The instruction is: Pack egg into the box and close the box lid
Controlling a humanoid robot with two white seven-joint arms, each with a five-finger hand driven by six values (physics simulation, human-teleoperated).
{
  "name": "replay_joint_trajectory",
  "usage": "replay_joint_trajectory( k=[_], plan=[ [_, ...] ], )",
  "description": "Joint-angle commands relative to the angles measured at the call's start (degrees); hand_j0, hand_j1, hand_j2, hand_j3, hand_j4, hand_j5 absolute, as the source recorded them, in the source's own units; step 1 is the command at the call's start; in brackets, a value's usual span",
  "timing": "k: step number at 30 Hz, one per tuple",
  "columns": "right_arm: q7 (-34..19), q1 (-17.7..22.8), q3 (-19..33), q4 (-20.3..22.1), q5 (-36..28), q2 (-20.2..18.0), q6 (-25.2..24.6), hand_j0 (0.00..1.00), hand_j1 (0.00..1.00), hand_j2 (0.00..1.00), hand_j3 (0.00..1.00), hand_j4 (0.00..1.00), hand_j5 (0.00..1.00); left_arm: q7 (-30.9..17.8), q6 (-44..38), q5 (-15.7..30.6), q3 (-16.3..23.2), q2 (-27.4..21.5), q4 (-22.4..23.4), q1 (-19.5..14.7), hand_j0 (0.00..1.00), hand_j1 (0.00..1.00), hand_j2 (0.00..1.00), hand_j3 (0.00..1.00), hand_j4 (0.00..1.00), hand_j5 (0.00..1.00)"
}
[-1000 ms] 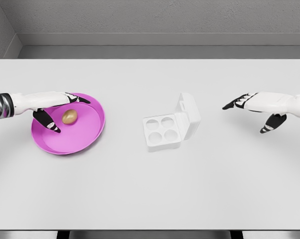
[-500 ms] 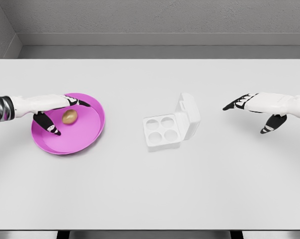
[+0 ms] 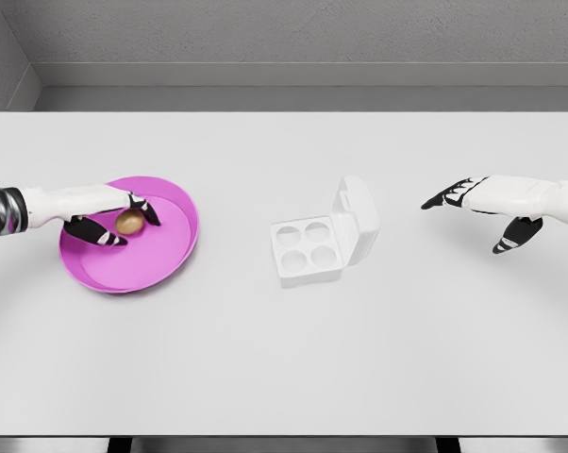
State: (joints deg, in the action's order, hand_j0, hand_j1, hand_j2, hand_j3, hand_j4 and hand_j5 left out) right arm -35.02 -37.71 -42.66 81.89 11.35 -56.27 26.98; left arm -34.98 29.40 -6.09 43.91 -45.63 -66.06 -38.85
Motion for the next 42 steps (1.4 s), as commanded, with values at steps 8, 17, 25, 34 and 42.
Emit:
replay_joint_trajectory(
  k=[8, 17, 25, 34, 42],
  plan=[
    [0.0, 0.0, 0.0, 0.1, -0.2, -0.3, -0.1, 1.0, 1.0, 1.0, 1.0, 1.0, 1.0, 0.0, 0.0, 0.4, -0.1, 0.0, 0.1, -0.1, 0.48, 0.48, 0.48, 0.48, 0.48, 0.48],
    [0.0, -0.1, 0.0, 0.5, -0.3, -0.4, -0.1, 1.0, 1.0, 1.0, 1.0, 1.0, 1.0, 0.0, 1.2, 1.1, -2.3, 0.0, -5.9, -0.2, 0.43, 0.43, 0.43, 0.43, 0.43, 0.43],
    [0.0, -0.2, 0.0, 0.4, -0.3, -1.2, 4.2, 1.0, 1.0, 1.0, 1.0, 1.0, 1.0, 0.0, 1.4, 1.1, -3.3, 3.1, -14.9, -0.4, 0.42, 0.42, 0.42, 0.42, 0.42, 0.42],
    [0.0, -0.3, -0.1, 0.5, -0.2, -1.2, 4.3, 1.0, 1.0, 1.0, 1.0, 1.0, 1.0, 0.0, 1.7, 1.2, -3.1, 7.1, -18.1, -0.6, 0.42, 0.42, 0.42, 0.42, 0.42, 0.42],
    [0.0, -0.3, -0.1, 0.5, -0.2, -1.2, 4.4, 1.0, 1.0, 1.0, 1.0, 1.0, 1.0, 0.0, 1.7, 1.2, -2.5, 10.6, -19.0, -0.6, 0.42, 0.42, 0.42, 0.42, 0.42, 0.42]
  ],
)
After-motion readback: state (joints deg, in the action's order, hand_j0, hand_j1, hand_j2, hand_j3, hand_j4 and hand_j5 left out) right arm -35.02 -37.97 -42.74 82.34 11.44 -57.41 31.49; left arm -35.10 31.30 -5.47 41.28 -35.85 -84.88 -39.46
